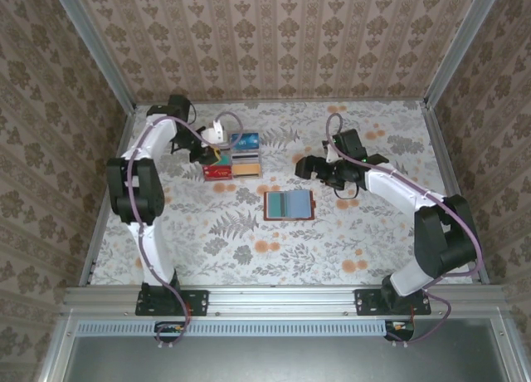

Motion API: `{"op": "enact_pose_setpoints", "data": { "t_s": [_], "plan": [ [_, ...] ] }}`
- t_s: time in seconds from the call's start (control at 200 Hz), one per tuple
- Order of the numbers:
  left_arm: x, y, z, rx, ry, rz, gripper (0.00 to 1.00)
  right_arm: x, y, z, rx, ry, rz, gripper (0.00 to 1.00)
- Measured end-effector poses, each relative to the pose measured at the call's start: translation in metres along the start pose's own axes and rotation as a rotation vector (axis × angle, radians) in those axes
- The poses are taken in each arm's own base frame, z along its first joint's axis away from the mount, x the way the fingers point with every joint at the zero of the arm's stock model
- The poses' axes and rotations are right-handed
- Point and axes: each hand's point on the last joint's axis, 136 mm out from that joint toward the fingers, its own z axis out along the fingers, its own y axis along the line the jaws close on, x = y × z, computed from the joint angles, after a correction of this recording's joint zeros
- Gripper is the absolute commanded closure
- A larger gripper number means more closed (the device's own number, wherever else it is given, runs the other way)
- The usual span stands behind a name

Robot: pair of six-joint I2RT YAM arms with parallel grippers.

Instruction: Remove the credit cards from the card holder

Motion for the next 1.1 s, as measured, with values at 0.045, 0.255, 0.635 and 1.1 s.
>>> {"op": "enact_pose_setpoints", "data": {
  "t_s": [0.045,0.255,0.635,1.1],
  "plan": [
    [-0.01,0.002,-0.014,-0.05,-0.027,-0.01,0.68,0.005,0.006,0.003,0.006,0.013,-0.03,0.04],
    [-0.061,0.011,-0.081,-0.333,-0.181,-0.166,0.56,0.036,0.032,0.027,0.069,0.089,-0.184,0.09],
    [-0.062,-0.018,-0.08,-0.591,-0.25,-0.627,0.5,0.084,0.011,0.073,0.3,0.247,-0.329,0.13],
    [-0.039,-0.083,-0.009,-0.538,-0.215,-0.975,0.42,0.081,-0.005,0.088,0.376,0.251,-0.343,0.23]
  ]
}}
